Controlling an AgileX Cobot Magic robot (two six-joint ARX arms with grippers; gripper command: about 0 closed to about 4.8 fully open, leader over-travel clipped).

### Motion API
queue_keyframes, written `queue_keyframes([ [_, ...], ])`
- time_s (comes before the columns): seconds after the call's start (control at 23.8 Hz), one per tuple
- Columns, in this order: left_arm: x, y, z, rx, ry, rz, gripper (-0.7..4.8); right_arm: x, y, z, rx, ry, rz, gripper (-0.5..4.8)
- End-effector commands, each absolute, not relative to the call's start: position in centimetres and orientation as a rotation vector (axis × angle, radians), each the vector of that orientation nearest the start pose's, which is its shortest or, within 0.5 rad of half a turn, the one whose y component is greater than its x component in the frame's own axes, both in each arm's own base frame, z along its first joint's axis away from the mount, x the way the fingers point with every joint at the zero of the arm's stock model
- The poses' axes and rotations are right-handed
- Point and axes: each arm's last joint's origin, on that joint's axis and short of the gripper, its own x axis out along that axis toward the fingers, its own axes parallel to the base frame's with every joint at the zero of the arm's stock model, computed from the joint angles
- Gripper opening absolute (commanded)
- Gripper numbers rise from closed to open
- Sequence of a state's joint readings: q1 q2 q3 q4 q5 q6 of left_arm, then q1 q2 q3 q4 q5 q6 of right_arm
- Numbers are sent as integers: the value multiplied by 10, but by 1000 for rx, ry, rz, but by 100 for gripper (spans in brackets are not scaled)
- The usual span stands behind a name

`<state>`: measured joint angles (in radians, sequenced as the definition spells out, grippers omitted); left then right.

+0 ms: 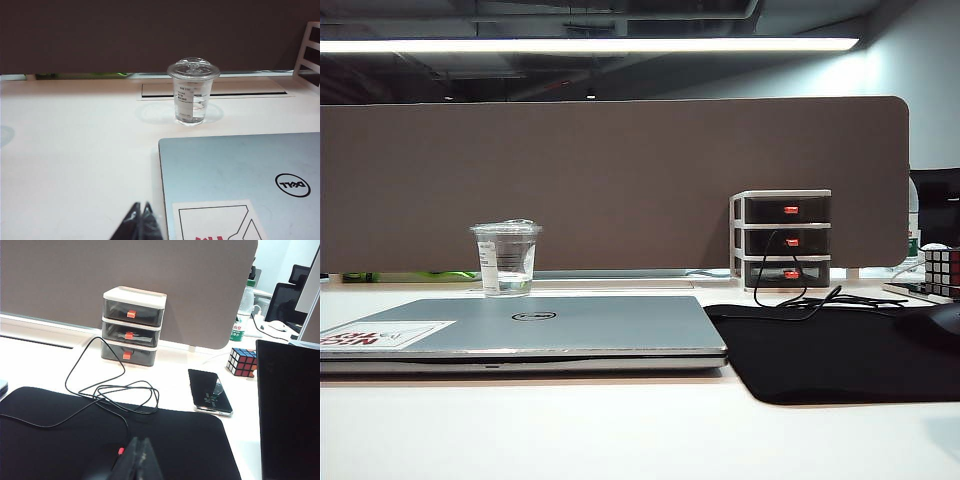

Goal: Pick up the coffee cup and place it on the right side of the laptop.

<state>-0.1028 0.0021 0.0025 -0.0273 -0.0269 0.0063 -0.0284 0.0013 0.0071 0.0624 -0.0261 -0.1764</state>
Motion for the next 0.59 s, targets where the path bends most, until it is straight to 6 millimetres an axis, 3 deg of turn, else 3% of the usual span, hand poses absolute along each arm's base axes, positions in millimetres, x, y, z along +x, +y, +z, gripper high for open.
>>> queue_keyframes([
  [0.04, 97, -9, 164, 5, 16, -80, -5, 97, -2, 171, -174, -80, -13, -1],
  [0.38, 97, -9, 164, 2, 16, -81, -5, 97, -2, 171, -172, -80, -9, -1],
  [0.46, 97, -10, 164, -27, 16, -107, -4, 97, -1, 171, -105, -81, 37, -1],
  [0.59, 95, -17, 164, -60, 21, -363, -5, 96, 6, 166, 83, -13, 291, -1],
])
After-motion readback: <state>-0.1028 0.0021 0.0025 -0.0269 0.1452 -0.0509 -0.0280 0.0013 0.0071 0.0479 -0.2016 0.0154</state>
